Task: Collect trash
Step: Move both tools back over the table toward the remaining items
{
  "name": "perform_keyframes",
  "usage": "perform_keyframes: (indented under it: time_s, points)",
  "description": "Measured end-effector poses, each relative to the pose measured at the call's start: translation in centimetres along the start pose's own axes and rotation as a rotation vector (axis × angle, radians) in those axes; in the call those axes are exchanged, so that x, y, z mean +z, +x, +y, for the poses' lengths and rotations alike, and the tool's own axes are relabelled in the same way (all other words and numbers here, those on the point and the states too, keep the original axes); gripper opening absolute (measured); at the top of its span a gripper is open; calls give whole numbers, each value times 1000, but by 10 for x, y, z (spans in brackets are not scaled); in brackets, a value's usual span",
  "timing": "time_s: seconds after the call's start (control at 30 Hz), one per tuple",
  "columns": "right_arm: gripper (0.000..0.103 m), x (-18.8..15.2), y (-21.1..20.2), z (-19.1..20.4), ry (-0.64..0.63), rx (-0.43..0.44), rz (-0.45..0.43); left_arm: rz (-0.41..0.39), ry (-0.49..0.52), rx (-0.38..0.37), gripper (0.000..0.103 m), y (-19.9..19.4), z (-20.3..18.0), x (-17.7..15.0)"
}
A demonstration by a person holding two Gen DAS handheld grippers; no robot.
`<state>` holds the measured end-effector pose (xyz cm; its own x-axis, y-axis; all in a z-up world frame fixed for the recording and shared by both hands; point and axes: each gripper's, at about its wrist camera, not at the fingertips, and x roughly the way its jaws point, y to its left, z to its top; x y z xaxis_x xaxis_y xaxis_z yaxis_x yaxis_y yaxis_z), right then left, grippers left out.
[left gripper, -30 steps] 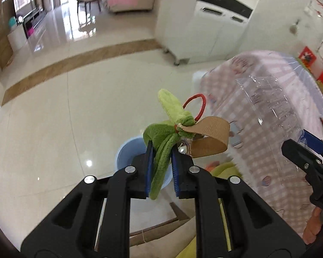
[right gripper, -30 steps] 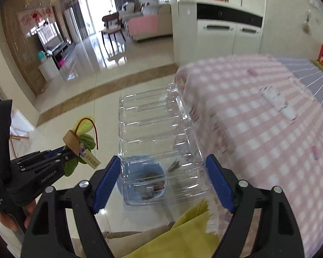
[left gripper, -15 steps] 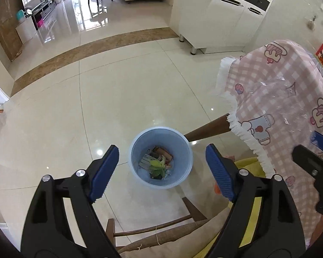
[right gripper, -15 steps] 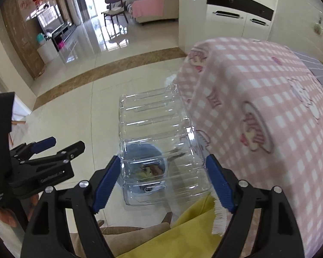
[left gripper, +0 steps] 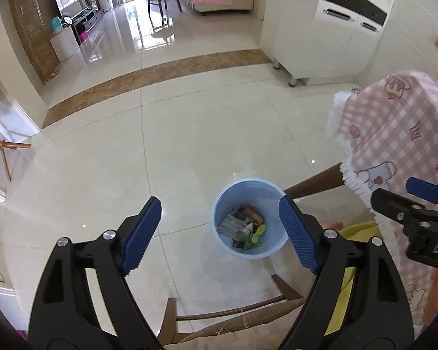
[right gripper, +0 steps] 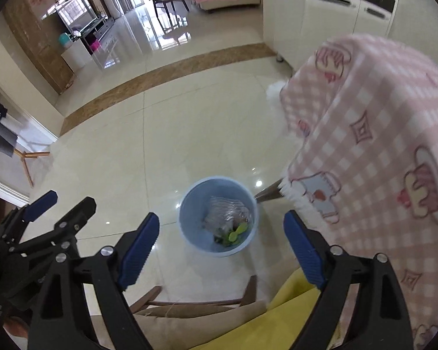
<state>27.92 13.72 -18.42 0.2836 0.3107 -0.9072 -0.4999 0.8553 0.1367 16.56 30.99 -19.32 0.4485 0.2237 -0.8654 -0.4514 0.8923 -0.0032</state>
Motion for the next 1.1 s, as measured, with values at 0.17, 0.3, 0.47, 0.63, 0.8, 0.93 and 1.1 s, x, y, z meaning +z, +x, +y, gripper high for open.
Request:
perform_keyframes:
  time_s: [0.17, 0.3, 0.47, 0.63, 0.8, 0.93, 1.1]
  points:
    - [85, -3, -5, 0, -35, -18, -13, 6, 12, -15, 81, 0, -9, -1]
    - [85, -6, -14, -5, -20, -16, -28, -16, 37, -35, 81, -9, -19, 1]
    - [85, -12, -37, -23, 15, -27, -69, -42, 71, -69, 81, -19, -40, 8]
    - [85, -22, -73, -51, 79, -41, -136, -93, 132, -139, 81, -43, -75, 18]
    - [85, -36, -125, -84, 163, -66, -248, -196, 249, -228, 81, -82, -127, 30]
    - [86, -55, -164, -119, 251, -124, -333, -254, 350, -324, 82, -109, -174, 32]
    - [89, -88, -204, -164, 376, -239, -410, -280, 463, -435, 84, -132, -232, 23]
